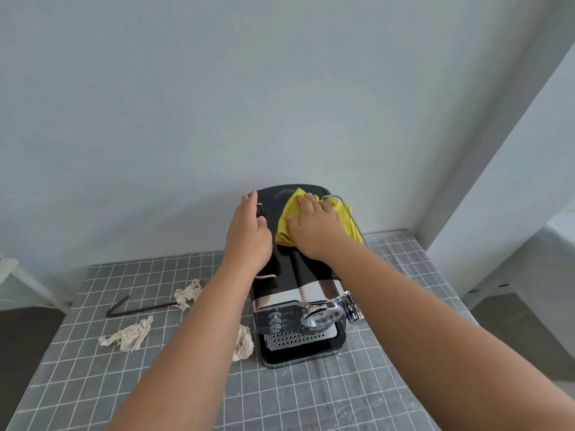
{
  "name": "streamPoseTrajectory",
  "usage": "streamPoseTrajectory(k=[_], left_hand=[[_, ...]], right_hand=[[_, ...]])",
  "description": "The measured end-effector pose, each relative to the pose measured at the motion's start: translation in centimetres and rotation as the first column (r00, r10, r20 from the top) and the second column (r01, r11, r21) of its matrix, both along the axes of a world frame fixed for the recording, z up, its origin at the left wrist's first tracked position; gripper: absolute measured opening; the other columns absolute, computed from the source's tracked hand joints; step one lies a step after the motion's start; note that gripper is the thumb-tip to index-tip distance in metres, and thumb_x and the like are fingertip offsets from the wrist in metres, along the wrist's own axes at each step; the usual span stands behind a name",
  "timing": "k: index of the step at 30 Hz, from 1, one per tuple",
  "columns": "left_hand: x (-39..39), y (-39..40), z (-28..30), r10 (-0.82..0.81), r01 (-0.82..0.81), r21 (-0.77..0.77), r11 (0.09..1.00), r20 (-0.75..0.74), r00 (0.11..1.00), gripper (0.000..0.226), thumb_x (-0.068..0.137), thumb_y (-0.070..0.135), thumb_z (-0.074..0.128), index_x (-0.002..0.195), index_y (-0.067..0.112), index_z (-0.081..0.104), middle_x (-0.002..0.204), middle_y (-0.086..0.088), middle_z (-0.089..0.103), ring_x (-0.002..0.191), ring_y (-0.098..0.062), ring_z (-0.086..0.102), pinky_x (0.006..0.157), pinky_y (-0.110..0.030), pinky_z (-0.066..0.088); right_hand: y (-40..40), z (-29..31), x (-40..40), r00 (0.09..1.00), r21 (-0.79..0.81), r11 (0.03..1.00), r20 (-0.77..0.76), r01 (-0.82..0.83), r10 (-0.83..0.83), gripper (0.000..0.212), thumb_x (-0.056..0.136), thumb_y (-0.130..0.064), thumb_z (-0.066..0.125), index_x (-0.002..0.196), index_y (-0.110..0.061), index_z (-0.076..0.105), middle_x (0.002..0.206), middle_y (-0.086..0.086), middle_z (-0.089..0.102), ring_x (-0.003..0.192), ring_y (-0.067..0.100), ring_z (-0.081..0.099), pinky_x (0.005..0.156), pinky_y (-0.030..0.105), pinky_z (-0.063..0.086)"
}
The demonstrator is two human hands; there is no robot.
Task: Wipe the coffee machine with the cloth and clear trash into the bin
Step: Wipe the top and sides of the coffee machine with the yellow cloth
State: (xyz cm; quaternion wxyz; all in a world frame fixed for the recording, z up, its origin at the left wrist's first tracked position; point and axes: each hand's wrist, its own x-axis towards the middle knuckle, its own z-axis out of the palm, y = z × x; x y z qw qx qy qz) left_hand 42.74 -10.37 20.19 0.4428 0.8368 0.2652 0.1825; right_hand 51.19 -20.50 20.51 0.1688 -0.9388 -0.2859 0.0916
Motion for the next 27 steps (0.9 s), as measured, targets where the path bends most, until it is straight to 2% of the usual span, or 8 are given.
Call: streamPoseTrajectory(k=[3,5,6,8,15,21,24,27], left_hand=[[-0.1,0.0,-0.1,-0.006,0.006,0.017,1.000,-0.006,1.000,0.053,0.102,0.011,0.031,0.153,0.022,0.019,0.162,0.003,0.011,0.148,-0.012,0.011,0.113,-0.021,0.011],[-0.1,0.0,-0.2,-0.002,0.002,0.025,1.000,-0.010,1.000,0.053,0.102,0.012,0.031,0.153,0.022,0.019,0.162,0.003,0.012,0.148,-0.012,0.012,0.114,-0.023,0.012],[-0.1,0.0,-0.2,0.001,-0.001,0.028,1.000,-0.012,1.000,0.053,0.102,0.012,0.031,0.153,0.022,0.019,0.162,0.003,0.012,0.148,-0.013,0.012,0.115,-0.024,0.012],[-0.1,0.0,-0.1,0.007,-0.007,0.025,1.000,-0.011,1.000,0.053,0.102,0.012,0.031,0.152,0.022,0.020,0.162,0.003,0.012,0.148,-0.013,0.013,0.116,-0.026,0.013],[-0.4,-0.2,0.0,0.008,-0.008,0.012,1.000,-0.006,1.000,0.052,0.102,0.012,0.032,0.152,0.022,0.020,0.162,0.002,0.012,0.148,-0.015,0.013,0.116,-0.027,0.013],[-0.2,0.0,0.0,0.022,-0.022,0.011,1.000,-0.006,1.000,0.052,0.102,0.013,0.032,0.152,0.022,0.022,0.161,0.002,0.013,0.148,-0.014,0.014,0.116,-0.028,0.015],[-0.1,-0.2,0.1,0.027,-0.027,0.028,0.999,-0.010,1.000,0.052,0.102,0.013,0.032,0.152,0.021,0.023,0.161,0.002,0.015,0.147,-0.015,0.015,0.116,-0.027,0.016],[-0.1,-0.2,0.0,0.035,-0.035,0.016,0.999,0.000,0.999,0.051,0.101,0.013,0.033,0.151,0.021,0.025,0.161,0.001,0.017,0.147,-0.014,0.017,0.114,-0.025,0.016]], right_hand=[[-1.4,0.2,-2.3,0.998,-0.032,0.998,0.046,0.050,-0.048,0.058,0.099,-0.039,0.028,0.149,-0.011,0.019,0.157,0.014,0.018,0.142,0.036,0.020,0.113,0.053,0.022],[-2.4,0.0,-4.1,0.993,-0.136,0.986,0.088,0.092,-0.080,0.060,0.098,-0.041,0.024,0.148,-0.008,0.019,0.155,0.016,0.020,0.138,0.041,0.025,0.108,0.055,0.031],[-2.6,0.1,-4.7,0.992,-0.206,0.973,0.094,0.104,-0.086,0.062,0.099,-0.043,0.021,0.149,-0.006,0.015,0.156,0.018,0.017,0.138,0.042,0.025,0.108,0.054,0.031],[-2.3,0.4,-5.0,0.990,-0.234,0.962,0.064,0.141,-0.129,0.064,0.100,-0.043,0.020,0.151,-0.006,0.010,0.158,0.018,0.012,0.138,0.044,0.023,0.110,0.053,0.029],[0.0,1.0,-1.3,0.975,-0.126,0.972,-0.075,0.198,-0.209,0.062,0.099,-0.037,0.021,0.152,-0.007,0.006,0.161,0.013,0.002,0.145,0.040,0.004,0.117,0.054,0.008],[-3.0,0.5,-5.7,1.000,-0.049,0.999,0.017,0.022,-0.021,0.054,0.101,-0.032,0.031,0.148,-0.007,0.021,0.159,0.012,0.017,0.146,0.033,0.016,0.115,0.049,0.023],[-3.7,0.8,-5.7,1.000,-0.009,1.000,-0.012,-0.007,0.007,0.049,0.102,-0.028,0.033,0.146,-0.008,0.027,0.158,0.012,0.021,0.146,0.030,0.019,0.115,0.045,0.026],[-2.6,1.0,-3.9,0.997,0.016,0.999,0.060,-0.048,0.047,0.046,0.101,-0.025,0.033,0.140,-0.001,0.032,0.149,0.017,0.034,0.140,0.032,0.028,0.113,0.044,0.027]])
